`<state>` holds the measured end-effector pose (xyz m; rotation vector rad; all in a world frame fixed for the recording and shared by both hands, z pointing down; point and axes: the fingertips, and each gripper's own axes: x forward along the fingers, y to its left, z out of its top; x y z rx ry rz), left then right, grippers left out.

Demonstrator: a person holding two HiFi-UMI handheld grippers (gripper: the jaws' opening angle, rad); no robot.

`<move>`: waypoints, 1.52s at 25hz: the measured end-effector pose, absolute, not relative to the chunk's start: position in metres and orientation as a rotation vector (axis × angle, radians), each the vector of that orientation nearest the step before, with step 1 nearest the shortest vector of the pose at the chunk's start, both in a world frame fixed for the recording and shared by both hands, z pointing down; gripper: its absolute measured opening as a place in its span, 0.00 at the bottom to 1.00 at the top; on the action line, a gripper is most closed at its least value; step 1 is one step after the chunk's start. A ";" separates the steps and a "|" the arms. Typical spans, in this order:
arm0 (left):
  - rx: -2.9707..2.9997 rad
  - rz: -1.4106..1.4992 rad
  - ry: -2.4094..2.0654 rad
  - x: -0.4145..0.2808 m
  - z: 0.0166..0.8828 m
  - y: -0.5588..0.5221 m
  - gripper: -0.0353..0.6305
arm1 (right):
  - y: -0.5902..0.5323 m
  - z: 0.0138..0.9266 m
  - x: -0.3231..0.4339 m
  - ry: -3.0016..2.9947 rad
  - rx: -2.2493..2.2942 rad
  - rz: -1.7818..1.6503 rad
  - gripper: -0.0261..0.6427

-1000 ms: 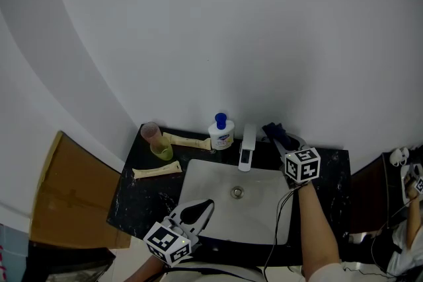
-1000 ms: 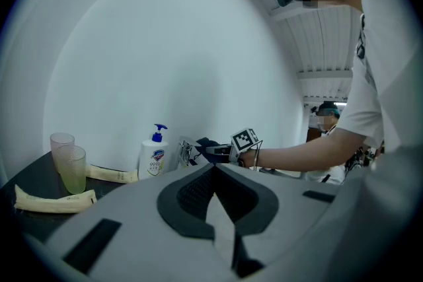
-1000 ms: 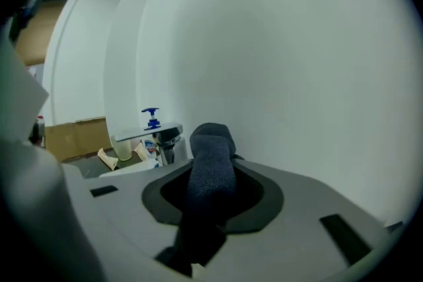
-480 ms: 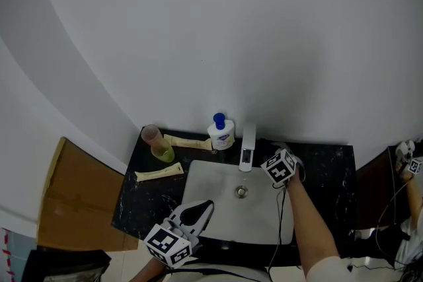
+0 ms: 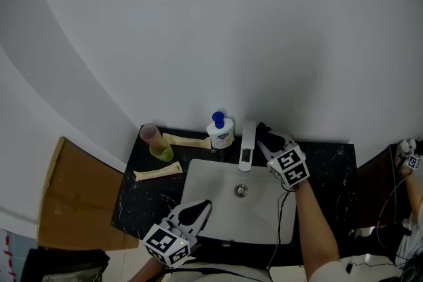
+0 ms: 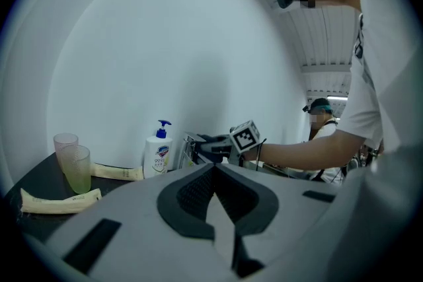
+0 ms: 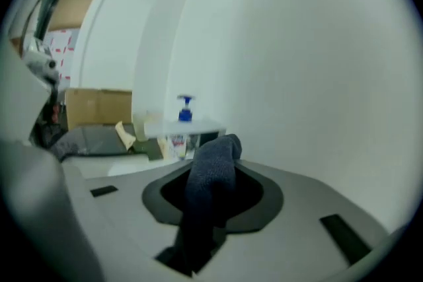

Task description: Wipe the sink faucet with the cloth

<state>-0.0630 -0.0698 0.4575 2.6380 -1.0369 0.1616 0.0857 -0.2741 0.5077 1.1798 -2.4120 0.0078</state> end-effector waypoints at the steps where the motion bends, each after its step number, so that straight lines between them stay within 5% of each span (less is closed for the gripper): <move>1: 2.639 0.163 -1.033 -0.062 0.457 -0.070 0.06 | -0.273 0.482 0.088 -2.480 1.233 -0.002 0.21; 5: 2.642 0.157 -1.019 -0.056 0.455 -0.075 0.06 | -0.280 0.455 0.111 -2.495 1.346 -0.023 0.21; 15: 2.628 0.153 -1.031 -0.056 0.457 -0.075 0.06 | -0.272 0.613 0.094 -1.993 0.972 -0.060 0.21; 27: 2.623 0.155 -1.046 -0.057 0.456 -0.078 0.06 | -0.294 0.435 0.096 -2.574 1.344 -0.043 0.21; 38: 2.609 0.170 -1.059 -0.060 0.457 -0.076 0.06 | -0.267 0.618 0.089 -1.989 0.935 -0.077 0.21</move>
